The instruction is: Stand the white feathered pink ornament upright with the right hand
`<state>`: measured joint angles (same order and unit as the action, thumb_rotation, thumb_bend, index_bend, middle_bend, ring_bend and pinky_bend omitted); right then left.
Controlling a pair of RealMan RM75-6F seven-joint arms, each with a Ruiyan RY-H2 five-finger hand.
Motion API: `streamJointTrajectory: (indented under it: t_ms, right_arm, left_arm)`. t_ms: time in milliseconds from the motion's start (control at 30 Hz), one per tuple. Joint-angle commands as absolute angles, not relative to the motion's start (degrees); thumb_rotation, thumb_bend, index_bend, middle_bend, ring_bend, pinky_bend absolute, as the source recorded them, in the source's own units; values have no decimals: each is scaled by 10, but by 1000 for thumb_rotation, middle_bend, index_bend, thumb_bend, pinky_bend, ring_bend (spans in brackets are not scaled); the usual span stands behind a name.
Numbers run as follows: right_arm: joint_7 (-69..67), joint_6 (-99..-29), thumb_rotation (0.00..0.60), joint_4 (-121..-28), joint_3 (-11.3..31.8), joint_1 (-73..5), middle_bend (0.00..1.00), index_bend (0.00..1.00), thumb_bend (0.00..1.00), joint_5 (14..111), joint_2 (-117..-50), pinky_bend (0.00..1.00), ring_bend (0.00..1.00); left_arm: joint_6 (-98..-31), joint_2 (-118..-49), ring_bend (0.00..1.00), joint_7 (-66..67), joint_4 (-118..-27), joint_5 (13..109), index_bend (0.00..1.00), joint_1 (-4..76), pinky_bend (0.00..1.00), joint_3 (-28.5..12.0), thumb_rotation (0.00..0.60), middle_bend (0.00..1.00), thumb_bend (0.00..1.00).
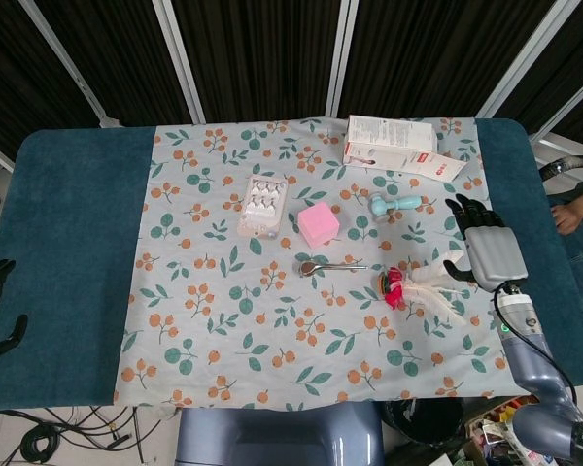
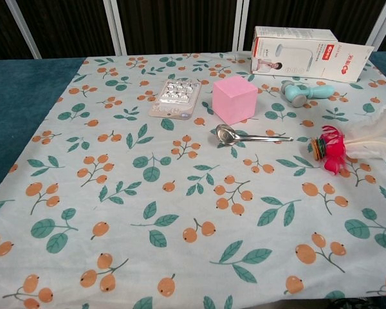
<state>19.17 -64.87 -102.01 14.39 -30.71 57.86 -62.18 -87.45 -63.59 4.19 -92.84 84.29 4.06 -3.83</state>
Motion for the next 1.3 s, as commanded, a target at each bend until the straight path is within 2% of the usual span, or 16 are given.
streamJointTrajectory:
  t_ms: [33,300,900,1300]
  right_arm:
    - [194,-649,600,-1022,141,-307,10,14,183,580,-622,136,50]
    - [227,-654,600,-1038,114,-301,10,29,182,590,-625,136,50]
    - [218,-666,600,-978,88,-284,18,383,183,594,-679,136,51]
    - [198,-666,600,-964,87,-276,21,474,253,608,-678,136,53]
  left_arm:
    - [-874,-636,0,42,-929,843,67,41,0,-38,600,80,388]
    - [-874,-636,0,42,-932,842,66,40,0,-38,600,80,388]
    - [-871,-634,0,34,-930,839,66,41,0,-39,600,80,388]
    - [-871,-635,0,35,-930,840,66,40,0,-39,600,80,388]
